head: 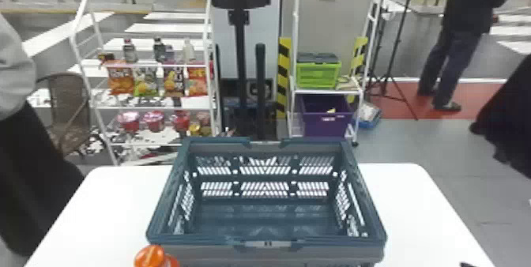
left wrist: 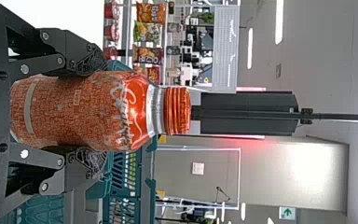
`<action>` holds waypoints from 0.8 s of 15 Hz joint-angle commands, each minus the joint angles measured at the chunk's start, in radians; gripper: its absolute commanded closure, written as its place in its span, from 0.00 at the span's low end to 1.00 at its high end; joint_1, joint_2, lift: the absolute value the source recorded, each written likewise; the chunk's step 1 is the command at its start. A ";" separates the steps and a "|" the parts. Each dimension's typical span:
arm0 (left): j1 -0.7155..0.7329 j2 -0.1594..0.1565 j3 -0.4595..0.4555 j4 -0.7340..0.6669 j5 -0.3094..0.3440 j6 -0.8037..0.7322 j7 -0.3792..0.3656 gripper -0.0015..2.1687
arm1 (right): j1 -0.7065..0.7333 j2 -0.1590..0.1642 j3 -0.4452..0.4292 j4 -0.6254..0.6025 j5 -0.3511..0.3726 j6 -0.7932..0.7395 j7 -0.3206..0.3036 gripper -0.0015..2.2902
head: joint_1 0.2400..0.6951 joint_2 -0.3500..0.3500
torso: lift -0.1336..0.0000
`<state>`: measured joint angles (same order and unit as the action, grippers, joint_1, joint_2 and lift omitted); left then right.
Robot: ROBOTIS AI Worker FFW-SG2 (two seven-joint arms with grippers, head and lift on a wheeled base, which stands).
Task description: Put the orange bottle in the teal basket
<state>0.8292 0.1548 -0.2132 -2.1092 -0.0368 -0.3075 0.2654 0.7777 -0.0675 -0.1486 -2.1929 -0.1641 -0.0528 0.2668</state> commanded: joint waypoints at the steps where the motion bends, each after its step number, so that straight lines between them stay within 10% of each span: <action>1: 0.001 0.000 0.000 0.000 0.000 0.000 0.000 0.32 | 0.000 0.000 0.000 -0.001 0.000 0.000 0.000 0.05 | 0.57 0.50 | 1.00; 12: 0.002 0.002 0.000 -0.005 0.000 0.000 -0.002 0.32 | 0.005 0.000 0.001 -0.005 0.000 0.000 0.000 0.05 | 0.57 0.50 | 1.00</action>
<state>0.8314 0.1555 -0.2132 -2.1119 -0.0370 -0.3074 0.2638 0.7814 -0.0674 -0.1472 -2.1968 -0.1641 -0.0528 0.2679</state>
